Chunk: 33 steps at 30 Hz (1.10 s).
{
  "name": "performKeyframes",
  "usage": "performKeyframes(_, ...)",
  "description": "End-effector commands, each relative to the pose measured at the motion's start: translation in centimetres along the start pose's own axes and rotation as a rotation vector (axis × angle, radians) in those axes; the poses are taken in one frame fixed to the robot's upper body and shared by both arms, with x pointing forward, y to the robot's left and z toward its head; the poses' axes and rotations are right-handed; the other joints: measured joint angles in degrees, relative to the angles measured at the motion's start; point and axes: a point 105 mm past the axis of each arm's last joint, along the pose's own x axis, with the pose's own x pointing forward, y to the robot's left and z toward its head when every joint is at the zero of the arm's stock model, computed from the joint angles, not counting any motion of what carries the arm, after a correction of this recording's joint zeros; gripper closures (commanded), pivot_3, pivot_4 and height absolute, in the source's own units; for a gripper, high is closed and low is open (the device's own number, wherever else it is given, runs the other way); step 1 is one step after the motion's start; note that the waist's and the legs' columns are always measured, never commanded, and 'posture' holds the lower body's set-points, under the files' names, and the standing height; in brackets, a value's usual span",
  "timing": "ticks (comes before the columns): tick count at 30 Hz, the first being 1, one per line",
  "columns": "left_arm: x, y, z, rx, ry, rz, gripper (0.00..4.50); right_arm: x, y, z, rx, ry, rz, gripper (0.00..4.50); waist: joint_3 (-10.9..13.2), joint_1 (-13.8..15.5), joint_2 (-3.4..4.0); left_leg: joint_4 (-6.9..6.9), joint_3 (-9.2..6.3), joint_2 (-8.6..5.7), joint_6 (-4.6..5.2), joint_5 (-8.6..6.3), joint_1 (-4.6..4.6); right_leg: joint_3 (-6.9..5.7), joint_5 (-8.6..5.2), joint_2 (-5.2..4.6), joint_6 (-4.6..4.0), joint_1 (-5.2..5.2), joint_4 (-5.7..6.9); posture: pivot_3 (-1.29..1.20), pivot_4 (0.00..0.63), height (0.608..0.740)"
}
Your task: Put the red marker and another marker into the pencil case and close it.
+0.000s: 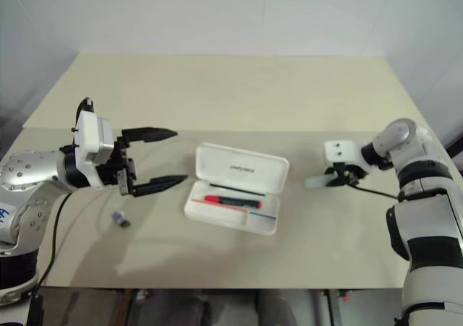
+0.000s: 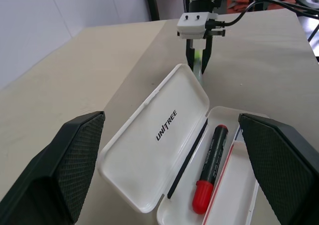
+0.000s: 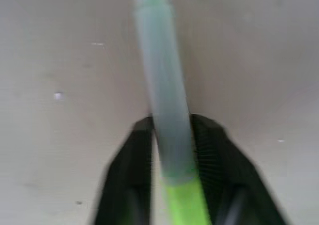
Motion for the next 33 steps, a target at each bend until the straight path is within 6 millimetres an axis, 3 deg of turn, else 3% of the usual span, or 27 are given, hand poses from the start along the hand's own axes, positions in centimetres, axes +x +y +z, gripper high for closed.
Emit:
performKeyframes(1,-0.2,-0.1,1.0,0.040,-0.016,-0.003,0.00,0.9,1.0,0.1,0.013,-0.024,0.082,4.06,0.0,-0.4,0.00,-0.01,0.00,0.02,-0.01,0.00,0.01,-0.01,0.01,0.03,-0.01,-0.01,0.04,0.00,0.150,0.740)
performKeyframes(7,0.3,-0.2,0.5,0.031,-0.022,-0.033,0.00,0.5,0.0,0.6,0.032,-0.074,-0.007,4.06,0.0,-1.2,0.00,-0.06,-0.04,0.08,-0.07,0.04,0.00,-0.08,-0.03,0.06,-0.09,-0.05,0.14,0.00,0.150,0.740)
performKeyframes(16,1.4,0.0,-1.8,-0.011,-0.009,-0.120,0.00,-3.6,-0.9,1.5,0.119,-0.280,-0.140,4.06,0.1,-1.2,0.20,-0.06,-0.09,0.04,-0.07,0.05,-0.07,0.01,-0.02,0.03,-0.08,-0.20,0.26,0.00,0.150,0.740)
performKeyframes(26,2.1,0.6,-3.5,-0.018,-0.003,-0.191,0.00,-8.1,3.9,2.5,0.231,-0.331,-0.175,4.06,0.2,0.7,0.27,-0.07,-0.16,0.01,0.01,0.01,-0.19,-0.04,-0.03,-0.01,-0.07,-0.27,0.13,0.00,0.150,0.740)
performKeyframes(30,2.4,0.9,-3.9,-0.018,-0.007,-0.219,0.00,-9.3,7.2,5.6,0.294,-0.412,-0.167,4.06,0.2,1.7,0.30,-0.07,-0.19,0.00,0.05,0.02,-0.20,-0.04,-0.03,0.00,-0.07,-0.26,0.15,0.00,0.150,0.740)
performKeyframes(33,2.5,1.1,-4.1,-0.020,-0.007,-0.231,0.00,-9.6,8.2,7.7,0.343,-0.475,-0.196,4.06,0.2,1.8,0.30,-0.04,-0.12,0.01,0.06,0.02,-0.14,0.00,-0.02,0.04,-0.07,-0.24,0.18,0.00,0.150,0.740)
